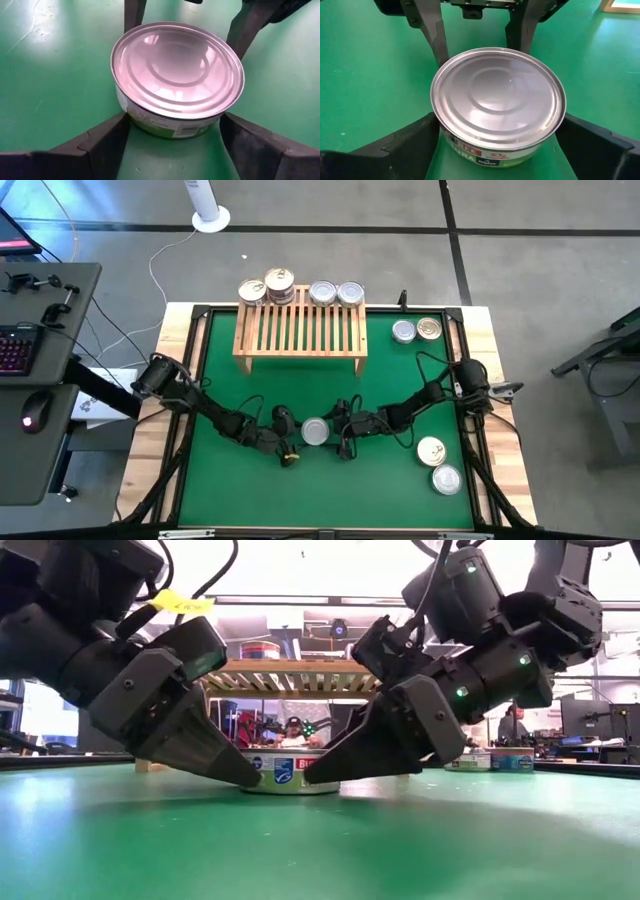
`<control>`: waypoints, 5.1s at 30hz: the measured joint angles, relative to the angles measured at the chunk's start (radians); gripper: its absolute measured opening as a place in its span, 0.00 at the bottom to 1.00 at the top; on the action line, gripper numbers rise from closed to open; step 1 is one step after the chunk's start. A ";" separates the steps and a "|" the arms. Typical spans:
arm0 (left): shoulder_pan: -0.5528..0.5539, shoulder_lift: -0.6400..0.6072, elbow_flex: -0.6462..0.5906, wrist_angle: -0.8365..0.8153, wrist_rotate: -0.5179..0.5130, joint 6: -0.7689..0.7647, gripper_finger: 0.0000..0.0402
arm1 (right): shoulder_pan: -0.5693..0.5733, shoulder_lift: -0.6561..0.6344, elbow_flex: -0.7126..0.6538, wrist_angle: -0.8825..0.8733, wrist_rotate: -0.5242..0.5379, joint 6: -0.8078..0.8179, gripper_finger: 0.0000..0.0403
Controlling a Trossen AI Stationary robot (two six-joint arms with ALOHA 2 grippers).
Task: Stack canned seafood by type on shelf
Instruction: Stack the green white tuna can on top of the right green white tuna can on the shelf
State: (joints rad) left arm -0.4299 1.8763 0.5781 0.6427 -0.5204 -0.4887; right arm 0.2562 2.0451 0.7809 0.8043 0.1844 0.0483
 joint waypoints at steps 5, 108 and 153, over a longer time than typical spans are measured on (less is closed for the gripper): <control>0.002 0.000 0.012 -0.010 0.000 0.037 0.74 | -0.001 0.012 0.003 0.030 -0.008 0.003 0.93; -0.107 -0.159 0.023 -0.461 -0.080 -0.173 0.74 | 0.017 -0.007 -0.041 0.009 -0.019 0.047 0.85; -0.103 -0.158 0.021 -0.284 -0.101 -0.067 0.74 | 0.027 -0.110 -0.251 0.156 0.039 0.058 0.99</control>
State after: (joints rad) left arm -0.5330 1.7185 0.5995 0.3592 -0.6217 -0.5559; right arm 0.2836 1.9349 0.5296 0.9606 0.2231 0.1058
